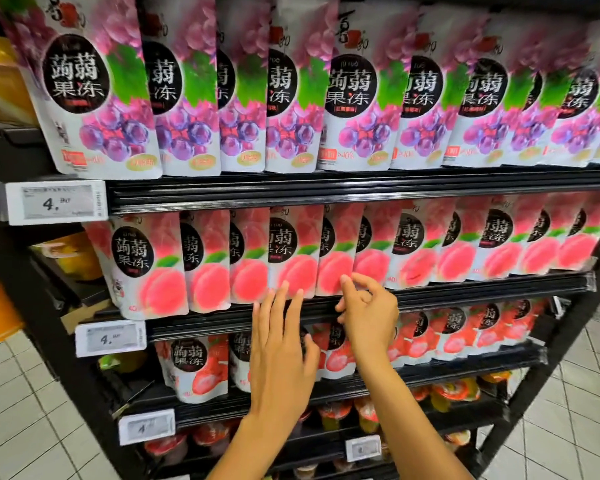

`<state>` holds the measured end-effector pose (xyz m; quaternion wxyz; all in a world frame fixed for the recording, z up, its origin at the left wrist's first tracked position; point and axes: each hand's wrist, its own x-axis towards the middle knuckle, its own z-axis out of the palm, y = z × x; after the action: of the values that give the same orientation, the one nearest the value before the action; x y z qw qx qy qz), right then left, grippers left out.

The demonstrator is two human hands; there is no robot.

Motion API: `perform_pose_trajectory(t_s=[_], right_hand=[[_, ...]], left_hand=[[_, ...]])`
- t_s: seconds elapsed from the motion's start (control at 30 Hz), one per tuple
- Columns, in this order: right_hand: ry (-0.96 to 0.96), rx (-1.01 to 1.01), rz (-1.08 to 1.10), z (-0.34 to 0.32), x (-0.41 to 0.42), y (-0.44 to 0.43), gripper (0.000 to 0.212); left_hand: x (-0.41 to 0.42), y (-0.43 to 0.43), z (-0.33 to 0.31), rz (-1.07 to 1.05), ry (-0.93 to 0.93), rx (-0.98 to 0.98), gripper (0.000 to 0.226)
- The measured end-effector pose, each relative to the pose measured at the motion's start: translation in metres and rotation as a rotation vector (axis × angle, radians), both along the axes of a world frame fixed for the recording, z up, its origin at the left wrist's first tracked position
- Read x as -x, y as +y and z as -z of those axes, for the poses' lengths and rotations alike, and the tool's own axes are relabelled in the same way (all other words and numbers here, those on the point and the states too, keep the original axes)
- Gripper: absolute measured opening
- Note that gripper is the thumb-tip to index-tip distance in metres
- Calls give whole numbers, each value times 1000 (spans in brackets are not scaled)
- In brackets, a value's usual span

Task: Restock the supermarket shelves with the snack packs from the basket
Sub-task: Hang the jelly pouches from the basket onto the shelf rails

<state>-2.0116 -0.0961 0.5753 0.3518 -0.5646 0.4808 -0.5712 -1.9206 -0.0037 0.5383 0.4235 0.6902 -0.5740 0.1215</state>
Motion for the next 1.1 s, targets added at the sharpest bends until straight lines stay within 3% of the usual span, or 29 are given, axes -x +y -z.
perform_pose_trajectory(t_s=[0.27,0.4,0.57,0.83,0.93,1.1], right_hand=[[-52,17,3,3,20,-7,12],[-131,31,118,0,34,-16,14],[-4,-1,54,-6,46,-30,11],[-7,-3,16,-5,77,-45,8],[-49,12,-46,-2,88,-50,10],[-194,12,52,5,112,-68,12]], left_hand=[[20,-4,-3,81,-3,15,61],[32,-12,-5,101,-4,21,63],[48,-24,-7,87,-14,-7,62],[79,-48,-13,107,1,-14,61],[92,-59,-16,69,9,-27,60],[107,-68,-15,-35,2,-22,61]])
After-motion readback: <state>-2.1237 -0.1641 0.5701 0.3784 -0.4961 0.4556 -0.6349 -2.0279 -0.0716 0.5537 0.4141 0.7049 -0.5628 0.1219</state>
